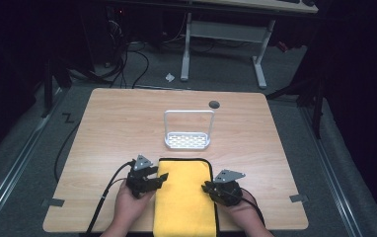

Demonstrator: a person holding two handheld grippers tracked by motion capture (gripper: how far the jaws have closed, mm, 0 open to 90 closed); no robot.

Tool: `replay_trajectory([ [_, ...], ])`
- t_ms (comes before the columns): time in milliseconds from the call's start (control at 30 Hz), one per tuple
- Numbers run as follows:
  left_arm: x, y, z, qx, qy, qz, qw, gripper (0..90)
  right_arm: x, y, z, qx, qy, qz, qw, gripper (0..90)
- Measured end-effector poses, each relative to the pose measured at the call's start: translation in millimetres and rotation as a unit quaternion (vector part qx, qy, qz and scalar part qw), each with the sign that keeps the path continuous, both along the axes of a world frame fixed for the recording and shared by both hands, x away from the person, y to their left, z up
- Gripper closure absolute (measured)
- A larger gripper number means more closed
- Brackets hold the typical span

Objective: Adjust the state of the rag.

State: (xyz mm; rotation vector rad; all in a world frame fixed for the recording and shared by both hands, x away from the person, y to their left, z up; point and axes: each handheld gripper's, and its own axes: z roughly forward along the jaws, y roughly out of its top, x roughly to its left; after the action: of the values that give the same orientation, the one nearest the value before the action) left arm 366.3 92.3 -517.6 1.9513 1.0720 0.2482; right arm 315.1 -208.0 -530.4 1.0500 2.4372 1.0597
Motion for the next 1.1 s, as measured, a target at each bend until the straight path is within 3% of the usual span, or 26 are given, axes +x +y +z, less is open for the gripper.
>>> replay_trajectory([
  [167, 19.7, 0.5, -4.0, 0.005, 0.016, 0.017, 0.9997, 39.3, 0.0, -0.1, -0.1, -0.001, -0.002, 0.002, 1.0000, 76.3],
  [333, 30.2, -2.3, -10.8, -0.008, 0.032, 0.021, 0.9992, 38.4, 0.8, -0.6, 0.0, -0.002, -0.002, 0.007, 1.0000, 76.4],
  [400, 32.7, -4.4, -12.4, -0.003, 0.036, 0.025, 0.9990, 38.7, 1.0, -0.6, -0.1, -0.001, -0.002, 0.008, 1.0000, 76.3],
  [467, 34.4, -5.4, -13.9, 0.001, 0.041, 0.027, 0.9988, 41.9, 1.0, -0.7, 0.0, -0.002, -0.003, 0.009, 1.0000, 76.3],
  [633, 34.8, -5.0, -14.7, -0.017, 0.058, 0.028, 0.9978, 57.5, 0.7, -1.0, -0.1, -0.002, -0.002, 0.011, 0.9999, 75.2],
  [833, 32.1, -1.8, -22.9, -0.046, 0.050, 0.016, 0.9976, 77.6, -0.1, -1.2, -0.8, 0.011, 0.001, 0.011, 0.9999, 69.1],
  [900, 31.8, 0.1, -24.3, -0.055, 0.053, 0.017, 0.9969, 79.6, 0.9, -1.5, 0.8, 0.017, 0.003, 0.007, 0.9998, 65.1],
  [1100, 29.4, -1.6, -24.5, -0.047, 0.041, 0.016, 0.9979, 79.7, 14.1, -0.4, 6.3, 0.016, -0.024, -0.032, 0.9991, 58.3],
])
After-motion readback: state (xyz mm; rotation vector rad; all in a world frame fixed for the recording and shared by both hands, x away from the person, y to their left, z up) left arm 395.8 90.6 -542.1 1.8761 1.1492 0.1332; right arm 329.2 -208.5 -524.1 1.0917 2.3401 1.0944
